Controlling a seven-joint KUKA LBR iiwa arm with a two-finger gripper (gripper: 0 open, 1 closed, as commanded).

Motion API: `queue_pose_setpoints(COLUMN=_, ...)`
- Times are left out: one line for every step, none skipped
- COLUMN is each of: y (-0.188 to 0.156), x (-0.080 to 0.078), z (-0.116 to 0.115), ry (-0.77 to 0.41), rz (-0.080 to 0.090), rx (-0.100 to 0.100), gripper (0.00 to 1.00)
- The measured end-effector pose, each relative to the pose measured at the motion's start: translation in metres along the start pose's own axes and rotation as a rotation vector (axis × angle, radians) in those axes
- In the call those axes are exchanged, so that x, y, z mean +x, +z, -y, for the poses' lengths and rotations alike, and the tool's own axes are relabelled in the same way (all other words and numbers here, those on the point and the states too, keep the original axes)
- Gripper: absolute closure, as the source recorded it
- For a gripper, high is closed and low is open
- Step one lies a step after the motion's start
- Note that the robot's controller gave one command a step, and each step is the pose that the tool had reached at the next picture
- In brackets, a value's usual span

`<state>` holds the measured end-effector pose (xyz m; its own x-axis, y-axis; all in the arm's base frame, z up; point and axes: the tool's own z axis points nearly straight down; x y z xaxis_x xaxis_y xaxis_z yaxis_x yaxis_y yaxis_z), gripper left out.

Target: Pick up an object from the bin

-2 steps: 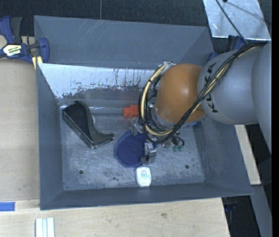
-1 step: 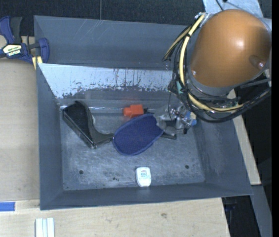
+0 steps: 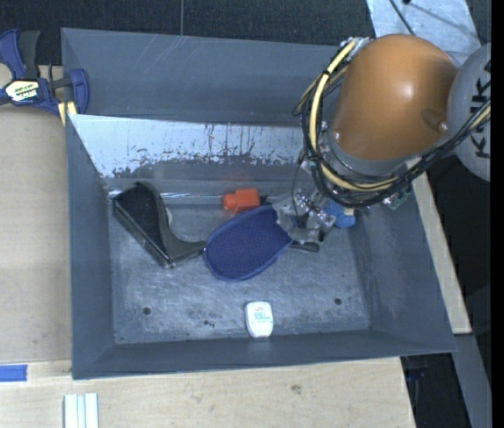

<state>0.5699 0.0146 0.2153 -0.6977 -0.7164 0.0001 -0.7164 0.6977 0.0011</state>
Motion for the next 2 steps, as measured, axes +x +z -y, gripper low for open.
queue_pose_setpoints(y=0.059, x=0.008, z=-0.044, ry=0.125, rz=-0.001, rx=-0.002, gripper=1.0)
queue_pose_setpoints(y=-0.033, x=0.005, z=-0.041, ry=0.147, rz=0.011, rx=0.009, gripper=1.0)
